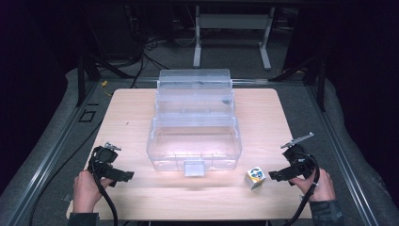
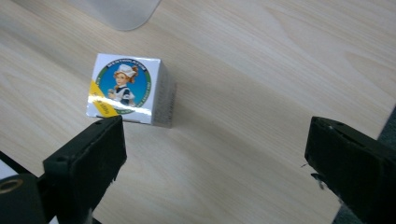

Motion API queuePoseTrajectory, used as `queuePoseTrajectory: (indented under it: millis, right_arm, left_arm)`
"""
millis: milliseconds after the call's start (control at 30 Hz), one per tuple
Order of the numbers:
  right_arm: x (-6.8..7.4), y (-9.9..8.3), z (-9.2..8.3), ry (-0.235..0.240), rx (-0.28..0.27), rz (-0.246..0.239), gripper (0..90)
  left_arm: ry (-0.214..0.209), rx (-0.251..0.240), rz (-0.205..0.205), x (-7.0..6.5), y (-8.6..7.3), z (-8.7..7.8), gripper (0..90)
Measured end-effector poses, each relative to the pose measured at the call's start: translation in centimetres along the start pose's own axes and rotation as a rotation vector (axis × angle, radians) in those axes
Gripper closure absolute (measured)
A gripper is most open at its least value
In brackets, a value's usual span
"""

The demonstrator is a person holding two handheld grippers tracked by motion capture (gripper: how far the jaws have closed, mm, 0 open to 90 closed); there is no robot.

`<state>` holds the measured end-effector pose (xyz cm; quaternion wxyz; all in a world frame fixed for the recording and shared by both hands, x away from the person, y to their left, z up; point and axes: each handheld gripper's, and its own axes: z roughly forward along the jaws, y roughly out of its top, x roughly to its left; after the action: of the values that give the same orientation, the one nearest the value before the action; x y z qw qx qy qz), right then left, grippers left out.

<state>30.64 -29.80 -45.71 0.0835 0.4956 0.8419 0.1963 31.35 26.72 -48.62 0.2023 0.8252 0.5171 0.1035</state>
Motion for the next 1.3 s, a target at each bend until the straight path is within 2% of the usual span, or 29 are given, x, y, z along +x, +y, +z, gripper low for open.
queuePoseTrajectory:
  millis: [200, 233, 367, 400, 433, 500, 667, 767, 833, 900, 1000, 1133, 1167, 1300]
  right_arm:
    - [1.4, 0.5, 0.6, 0.048, 0.000, -0.034, 4.8]
    - [1.6, 0.7, 0.7, 0.035, 0.011, -0.040, 4.9]
    - [2.5, 1.1, 1.5, 0.036, 0.037, -0.061, 5.0]
    - [2.5, 1.1, 1.7, 0.061, 0.033, -0.060, 5.0]
    - [2.8, 1.3, 1.9, 0.022, 0.053, -0.073, 5.0]
    - [3.0, 1.4, 2.3, 0.048, 0.053, -0.076, 5.2]
    - [3.2, 1.5, 2.8, 0.048, 0.065, -0.086, 5.9]
    - [3.4, 1.6, 3.1, 0.071, 0.063, -0.086, 5.9]
    - [3.7, 1.7, 3.3, 0.052, 0.080, -0.092, 5.9]
    - [3.8, 1.8, 3.6, 0.064, 0.083, -0.095, 6.0]
    - [4.0, 2.0, 3.7, 0.050, 0.094, -0.095, 6.0]
    - [4.2, 2.1, 4.2, 0.065, 0.101, -0.097, 6.2]
    - [4.3, 2.2, 4.3, 0.052, 0.109, -0.103, 6.2]
    - [4.7, 2.4, 4.9, 0.061, 0.122, -0.115, 5.5]
  left_arm:
    - [0.001, 0.004, -0.005, 0.1, 0.0, 0.2, 0.2]
    - [0.000, 0.006, -0.006, 0.1, 0.0, 0.2, 0.2]
    - [-0.005, 0.014, 0.002, 0.2, 0.0, 0.4, 0.2]
    - [-0.005, 0.016, -0.002, 0.1, 0.0, 0.4, 0.2]
    - [-0.005, 0.015, 0.002, 0.2, 0.0, 0.4, 0.2]
    - [-0.007, 0.016, 0.003, 0.2, 0.0, 0.4, 0.2]
    - [-0.006, 0.016, -0.001, 0.2, 0.0, 0.4, 0.2]
    - [-0.007, 0.014, -0.005, 0.1, 0.0, 0.4, 0.2]
    - [-0.008, 0.015, -0.003, 0.1, 0.0, 0.4, 0.2]
    - [-0.009, 0.015, -0.004, 0.2, 0.0, 0.4, 0.2]
    - [-0.008, 0.017, -0.002, 0.2, 0.0, 0.5, 0.2]
    - [-0.010, 0.017, -0.002, 0.2, 0.0, 0.5, 0.2]
    - [-0.011, 0.014, -0.001, 0.2, 0.0, 0.4, 0.2]
    - [-0.012, 0.012, -0.003, 0.2, 0.0, 0.4, 0.2]
